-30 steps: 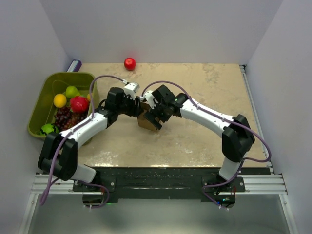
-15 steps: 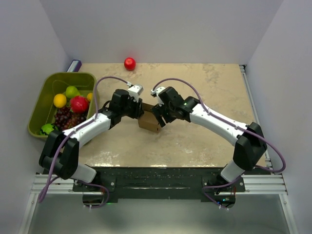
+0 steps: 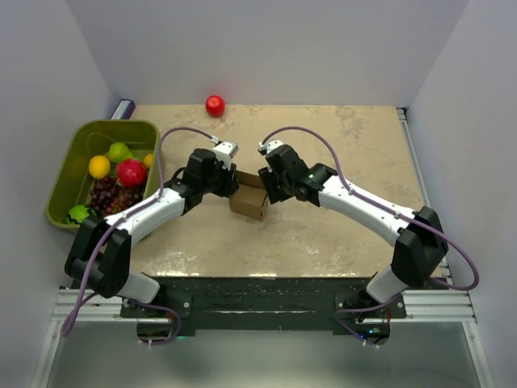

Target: Fold the paper box

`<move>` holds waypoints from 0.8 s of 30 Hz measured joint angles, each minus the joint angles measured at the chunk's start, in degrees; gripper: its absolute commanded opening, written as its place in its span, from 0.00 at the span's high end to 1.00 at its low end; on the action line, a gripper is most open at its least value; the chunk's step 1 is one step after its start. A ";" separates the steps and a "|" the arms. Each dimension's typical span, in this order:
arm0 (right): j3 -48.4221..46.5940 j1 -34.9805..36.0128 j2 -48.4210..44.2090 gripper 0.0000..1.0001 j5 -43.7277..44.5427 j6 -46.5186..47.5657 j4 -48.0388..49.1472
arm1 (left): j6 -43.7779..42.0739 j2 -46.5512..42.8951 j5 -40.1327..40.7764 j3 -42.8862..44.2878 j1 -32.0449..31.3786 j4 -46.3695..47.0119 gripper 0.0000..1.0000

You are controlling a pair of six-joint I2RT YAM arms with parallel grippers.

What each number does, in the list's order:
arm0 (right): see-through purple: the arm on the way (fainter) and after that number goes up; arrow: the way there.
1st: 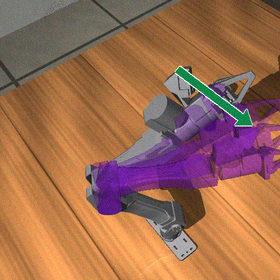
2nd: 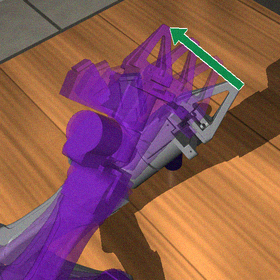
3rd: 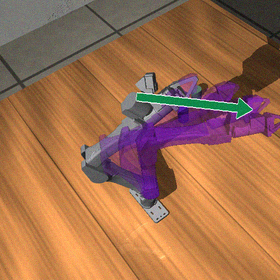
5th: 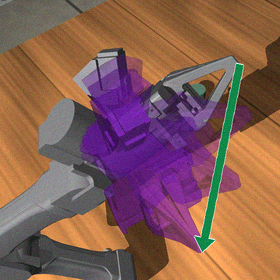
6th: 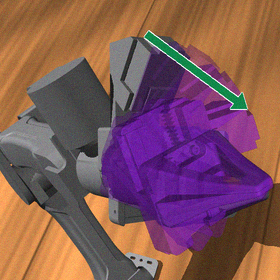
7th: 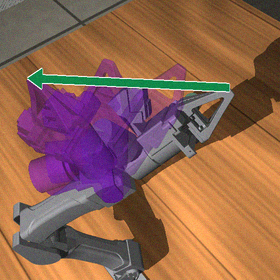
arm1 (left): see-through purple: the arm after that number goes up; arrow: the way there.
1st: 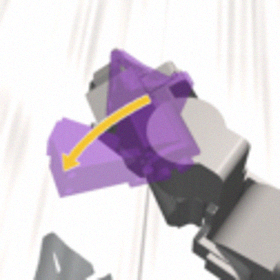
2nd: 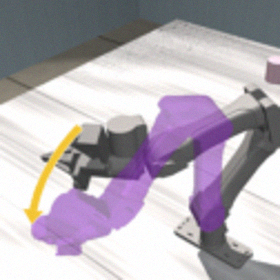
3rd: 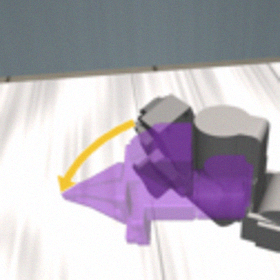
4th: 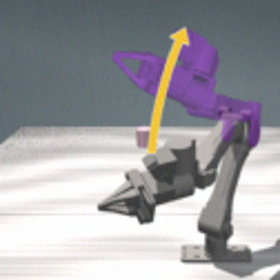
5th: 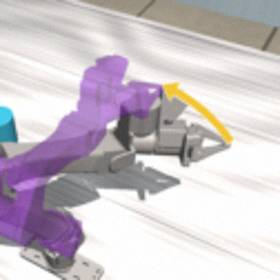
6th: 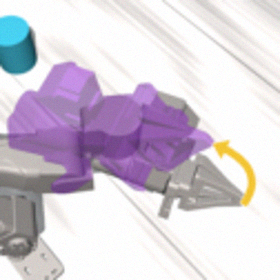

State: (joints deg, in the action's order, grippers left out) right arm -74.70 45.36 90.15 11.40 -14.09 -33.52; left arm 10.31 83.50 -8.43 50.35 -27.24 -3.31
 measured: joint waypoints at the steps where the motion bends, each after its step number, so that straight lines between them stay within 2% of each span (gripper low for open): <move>1: 0.09 0.00 0.00 0.57 0.11 -0.09 0.44 | 0.11 0.00 0.11 0.00 -0.07 -0.02 0.67; 15: 1.29 0.00 0.63 0.94 0.59 -2.43 5.66 | 1.22 -0.33 1.18 0.00 -1.01 -0.72 0.70; 20: 1.33 -0.04 0.66 1.00 0.66 -4.46 5.49 | 1.29 -0.37 1.62 0.00 -1.42 -0.85 0.70; 24: 1.20 -0.04 0.81 1.00 0.63 -6.49 5.25 | 1.33 -0.37 2.12 0.00 -1.70 -0.87 0.71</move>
State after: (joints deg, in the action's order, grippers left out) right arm -73.49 45.32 90.96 12.03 -20.58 -28.27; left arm 11.64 83.13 -6.31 50.35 -28.95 -4.19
